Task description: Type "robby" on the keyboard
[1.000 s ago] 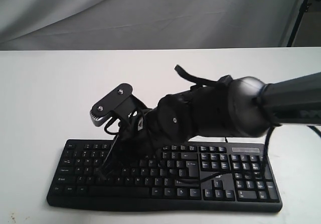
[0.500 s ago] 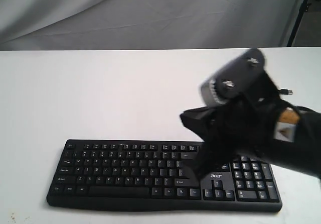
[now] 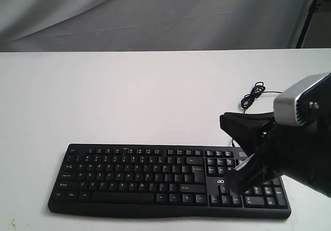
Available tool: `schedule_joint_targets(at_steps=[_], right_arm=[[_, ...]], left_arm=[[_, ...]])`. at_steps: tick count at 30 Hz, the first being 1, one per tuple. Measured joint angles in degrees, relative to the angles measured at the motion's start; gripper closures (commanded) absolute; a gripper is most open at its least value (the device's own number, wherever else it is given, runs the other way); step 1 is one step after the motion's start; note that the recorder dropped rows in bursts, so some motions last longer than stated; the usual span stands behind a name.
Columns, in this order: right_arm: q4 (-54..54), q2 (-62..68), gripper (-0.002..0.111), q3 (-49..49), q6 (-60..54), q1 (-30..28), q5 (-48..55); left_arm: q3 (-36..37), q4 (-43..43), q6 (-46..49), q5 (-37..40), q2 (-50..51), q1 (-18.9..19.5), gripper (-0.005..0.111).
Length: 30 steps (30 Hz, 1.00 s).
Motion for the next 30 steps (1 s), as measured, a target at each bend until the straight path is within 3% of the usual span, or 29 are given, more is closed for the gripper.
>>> schedule_joint_targets(at_steps=[7,11,16,24,30], right_arm=[[0.3,-5.7,0.108,1.4,0.0,0.0,-0.6],[0.3,-13.9,0.108,5.8,0.0,-3.1,-1.9],[0.3,-25.1,0.108,12.8,0.0,-12.4,-0.5],[0.3,-41.5,0.108,13.7,0.0,-32.1,11.2],[0.3,-44.1,0.108,14.2,0.0,-35.6,16.4]], left_arm=[[0.0,0.0,0.0,0.0,0.0,0.0,0.107],[0.0,0.0,0.0,0.0,0.0,0.0,0.107],[0.0,0.0,0.0,0.0,0.0,0.0,0.107],[0.0,0.0,0.0,0.0,0.0,0.0,0.107],[0.0,0.0,0.0,0.0,0.0,0.0,0.107]])
